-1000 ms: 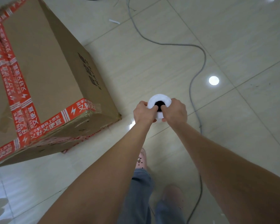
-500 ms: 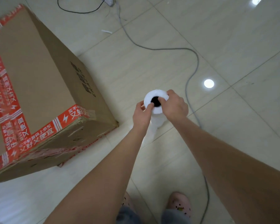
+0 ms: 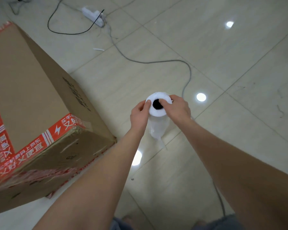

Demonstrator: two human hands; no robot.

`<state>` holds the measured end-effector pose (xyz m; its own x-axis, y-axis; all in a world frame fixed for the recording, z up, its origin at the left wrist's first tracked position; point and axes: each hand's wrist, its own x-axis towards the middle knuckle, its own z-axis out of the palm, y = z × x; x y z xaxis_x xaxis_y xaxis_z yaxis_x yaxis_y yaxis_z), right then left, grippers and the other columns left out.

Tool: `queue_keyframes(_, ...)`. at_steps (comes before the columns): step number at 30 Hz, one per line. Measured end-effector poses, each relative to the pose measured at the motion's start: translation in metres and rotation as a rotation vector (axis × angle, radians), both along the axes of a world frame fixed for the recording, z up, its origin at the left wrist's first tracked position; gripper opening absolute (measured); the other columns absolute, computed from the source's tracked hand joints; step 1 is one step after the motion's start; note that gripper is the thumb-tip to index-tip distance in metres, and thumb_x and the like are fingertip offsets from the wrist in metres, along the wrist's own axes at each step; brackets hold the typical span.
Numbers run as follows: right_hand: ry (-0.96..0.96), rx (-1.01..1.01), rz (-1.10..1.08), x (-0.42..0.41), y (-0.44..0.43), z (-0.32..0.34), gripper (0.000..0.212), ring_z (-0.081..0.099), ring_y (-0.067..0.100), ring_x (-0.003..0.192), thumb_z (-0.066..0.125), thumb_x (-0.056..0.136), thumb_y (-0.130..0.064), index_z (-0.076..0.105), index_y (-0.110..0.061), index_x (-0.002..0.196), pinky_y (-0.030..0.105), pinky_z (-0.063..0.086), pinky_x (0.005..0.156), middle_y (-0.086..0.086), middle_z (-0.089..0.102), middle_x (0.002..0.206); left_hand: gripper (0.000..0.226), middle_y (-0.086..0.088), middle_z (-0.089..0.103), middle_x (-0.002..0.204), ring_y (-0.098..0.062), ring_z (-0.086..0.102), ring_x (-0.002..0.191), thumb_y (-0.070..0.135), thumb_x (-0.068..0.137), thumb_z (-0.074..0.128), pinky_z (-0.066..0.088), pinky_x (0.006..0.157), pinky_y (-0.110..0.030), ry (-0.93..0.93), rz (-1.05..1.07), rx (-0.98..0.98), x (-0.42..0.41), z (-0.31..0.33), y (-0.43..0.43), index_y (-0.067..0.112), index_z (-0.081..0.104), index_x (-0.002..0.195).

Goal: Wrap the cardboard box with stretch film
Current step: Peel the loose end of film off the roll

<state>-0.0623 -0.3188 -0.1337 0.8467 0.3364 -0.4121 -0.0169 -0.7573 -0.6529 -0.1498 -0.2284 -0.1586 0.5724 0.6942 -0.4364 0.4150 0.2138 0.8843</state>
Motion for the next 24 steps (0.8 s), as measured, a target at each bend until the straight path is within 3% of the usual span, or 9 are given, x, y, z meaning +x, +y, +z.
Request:
queue_keyframes(3,-0.05,0.019,0.007,0.004,0.001,-0.006,0.028,0.061,0.02,0.088,0.054,0.085,-0.042,0.066,-0.021,0.098,0.032,0.048,0.076,-0.003,0.067,0.093,0.019,0.01,0.067,0.083,-0.013,0.06,0.086,0.032,0.093,0.053,0.049,0.086,-0.034,-0.043,0.004,0.029,0.007,-0.006,0.004,0.025,0.07,0.087)
queue_keyframes(8,-0.078,-0.014,0.076,0.025,0.006,-0.008,0.012,0.061,0.023,0.071,0.06,0.077,-0.031,0.059,-0.02,0.074,0.024,0.039,0.053,-0.002,0.061,0.072,0.025,0.01,0.058,0.069,-0.013,0.051,0.073,0.031,0.092,0.053,0.042,0.072,-0.029,-0.094,-0.03,0.082,0.023,-0.014,0.011,0.016,0.067,0.077)
queue_keyframes(12,-0.184,-0.043,0.035,0.031,0.007,-0.009,0.012,0.06,0.024,0.07,0.063,0.074,-0.027,0.06,-0.016,0.077,0.023,0.036,0.05,0.0,0.06,0.072,0.028,0.007,0.063,0.072,-0.015,0.056,0.076,0.032,0.092,0.052,0.047,0.073,-0.032,-0.139,-0.109,0.139,0.03,-0.018,0.018,0.024,0.068,0.07)
queue_keyframes(15,-0.224,-0.045,-0.026,0.029,0.007,-0.011,0.012,0.059,0.025,0.074,0.065,0.075,-0.026,0.058,-0.016,0.078,0.023,0.036,0.054,0.001,0.06,0.076,0.023,0.003,0.067,0.082,-0.015,0.059,0.081,0.03,0.093,0.053,0.047,0.075,-0.031,-0.175,-0.133,0.169,0.034,-0.018,0.022,0.021,0.072,0.083)
queue_keyframes(19,-0.295,-0.093,-0.046,0.026,0.006,-0.008,0.014,0.057,0.027,0.076,0.065,0.075,-0.027,0.056,-0.016,0.077,0.025,0.036,0.057,0.003,0.059,0.08,0.02,0.012,0.07,0.098,-0.007,0.063,0.096,0.031,0.085,0.062,0.049,0.084,-0.025,-0.192,-0.23,0.185,0.031,-0.014,0.018,0.024,0.072,0.101)
queue_keyframes(21,-0.321,-0.12,-0.019,0.023,0.007,-0.004,0.017,0.056,0.027,0.074,0.064,0.075,-0.029,0.055,-0.015,0.075,0.024,0.032,0.053,0.003,0.058,0.078,0.022,0.014,0.068,0.091,-0.006,0.061,0.089,0.026,0.077,0.06,0.047,0.079,-0.022,-0.193,-0.256,0.207,0.027,-0.014,0.017,0.024,0.07,0.096)
queue_keyframes(24,-0.354,-0.165,0.029,0.017,0.008,-0.004,0.024,0.059,0.028,0.079,0.062,0.074,-0.038,0.058,-0.015,0.08,0.027,0.034,0.058,0.003,0.06,0.082,0.015,0.011,0.059,0.074,-0.009,0.052,0.074,0.023,0.078,0.053,0.04,0.07,-0.025,-0.203,-0.227,0.242,0.021,-0.01,0.015,0.019,0.066,0.084)
